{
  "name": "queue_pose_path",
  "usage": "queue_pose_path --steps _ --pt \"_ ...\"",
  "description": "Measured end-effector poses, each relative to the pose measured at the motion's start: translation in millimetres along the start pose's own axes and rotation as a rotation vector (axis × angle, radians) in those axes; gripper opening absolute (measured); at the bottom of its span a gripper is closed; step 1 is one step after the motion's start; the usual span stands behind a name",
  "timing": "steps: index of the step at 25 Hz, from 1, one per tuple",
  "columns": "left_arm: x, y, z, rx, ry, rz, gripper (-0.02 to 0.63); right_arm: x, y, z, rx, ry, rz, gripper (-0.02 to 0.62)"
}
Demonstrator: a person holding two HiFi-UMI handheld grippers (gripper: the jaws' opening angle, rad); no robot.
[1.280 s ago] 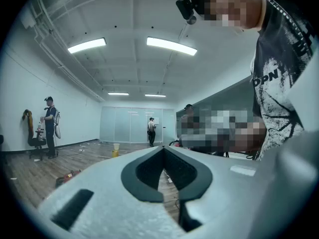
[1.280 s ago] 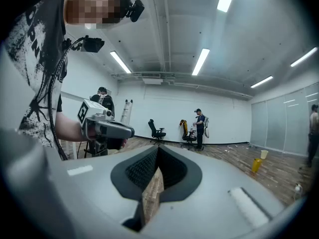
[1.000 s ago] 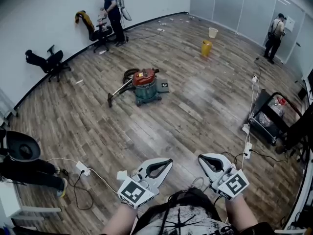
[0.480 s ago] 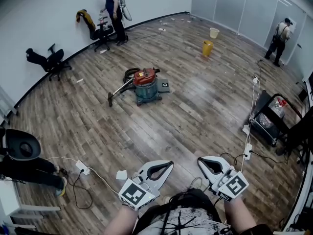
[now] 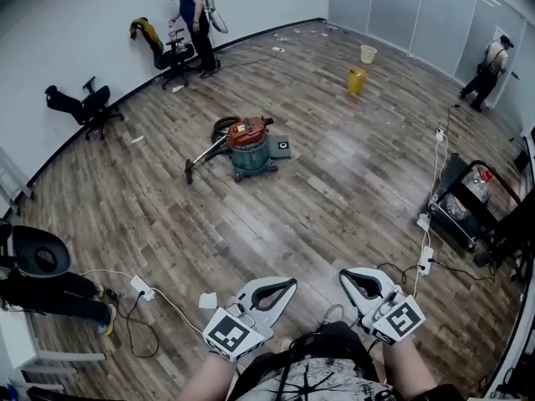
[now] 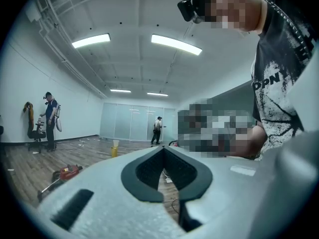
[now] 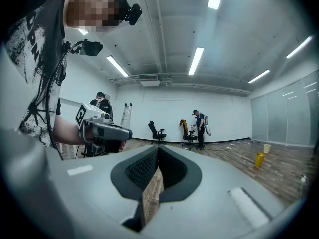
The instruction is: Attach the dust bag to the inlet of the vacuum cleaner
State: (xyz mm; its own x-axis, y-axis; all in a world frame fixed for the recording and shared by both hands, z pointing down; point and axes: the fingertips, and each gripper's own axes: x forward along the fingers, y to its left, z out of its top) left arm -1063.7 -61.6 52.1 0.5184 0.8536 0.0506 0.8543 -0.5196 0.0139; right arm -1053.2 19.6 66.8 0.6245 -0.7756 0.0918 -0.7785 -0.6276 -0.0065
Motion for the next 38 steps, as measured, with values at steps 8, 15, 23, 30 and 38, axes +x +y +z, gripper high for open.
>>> queue_pose_path --steps 8,15,23,30,38 --pt "70 12 1 0.025 0.016 -0.026 -0.003 -13 -65 -7 0.002 -0.011 -0.012 0.005" --pt "161 31 -3 0.005 0.074 -0.025 -0.003 -28 -151 1 -0.013 -0.062 0.017 0.005" --pt "269 34 10 -0.027 0.068 -0.029 -0.003 -65 -248 8 -0.101 -0.102 0.035 0.005" --pt "332 30 12 0.002 0.038 -0.048 -0.002 -89 -293 1 -0.083 -0.126 0.04 0.005" --pt "362 38 8 -0.015 0.062 -0.078 -0.002 -87 -321 -2 -0.053 -0.14 0.017 0.005"
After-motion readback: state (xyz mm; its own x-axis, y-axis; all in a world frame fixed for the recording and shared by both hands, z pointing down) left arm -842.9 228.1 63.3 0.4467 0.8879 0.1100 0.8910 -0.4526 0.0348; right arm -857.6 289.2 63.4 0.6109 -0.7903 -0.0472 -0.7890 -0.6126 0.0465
